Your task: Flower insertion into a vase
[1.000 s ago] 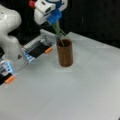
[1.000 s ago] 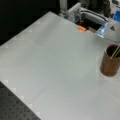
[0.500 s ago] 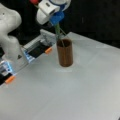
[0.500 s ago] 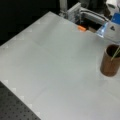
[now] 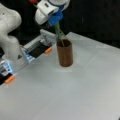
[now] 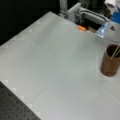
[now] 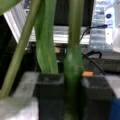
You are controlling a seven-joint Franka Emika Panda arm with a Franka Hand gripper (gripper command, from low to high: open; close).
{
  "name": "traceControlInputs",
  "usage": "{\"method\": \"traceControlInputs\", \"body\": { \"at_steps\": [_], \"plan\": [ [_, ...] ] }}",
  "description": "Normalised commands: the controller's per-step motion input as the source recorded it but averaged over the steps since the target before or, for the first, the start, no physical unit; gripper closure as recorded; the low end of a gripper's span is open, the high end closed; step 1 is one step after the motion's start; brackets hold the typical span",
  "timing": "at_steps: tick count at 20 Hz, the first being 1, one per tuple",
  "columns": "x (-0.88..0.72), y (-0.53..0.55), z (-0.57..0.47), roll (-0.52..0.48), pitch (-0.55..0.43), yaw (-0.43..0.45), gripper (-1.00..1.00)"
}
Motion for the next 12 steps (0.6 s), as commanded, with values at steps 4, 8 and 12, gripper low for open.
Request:
{"method": "traceControlInputs", "body": {
  "at_steps": [4,8,12],
  "plan": [
    [0.17,-0.05,0.07,-0.041,0.302,0.105,1.0],
    [0.23,-0.04,0.07,-0.071,0.382,0.098,1.0],
    [0.28,-0.04,0.07,-0.08,0.4,0.095,1.0]
  ]
}}
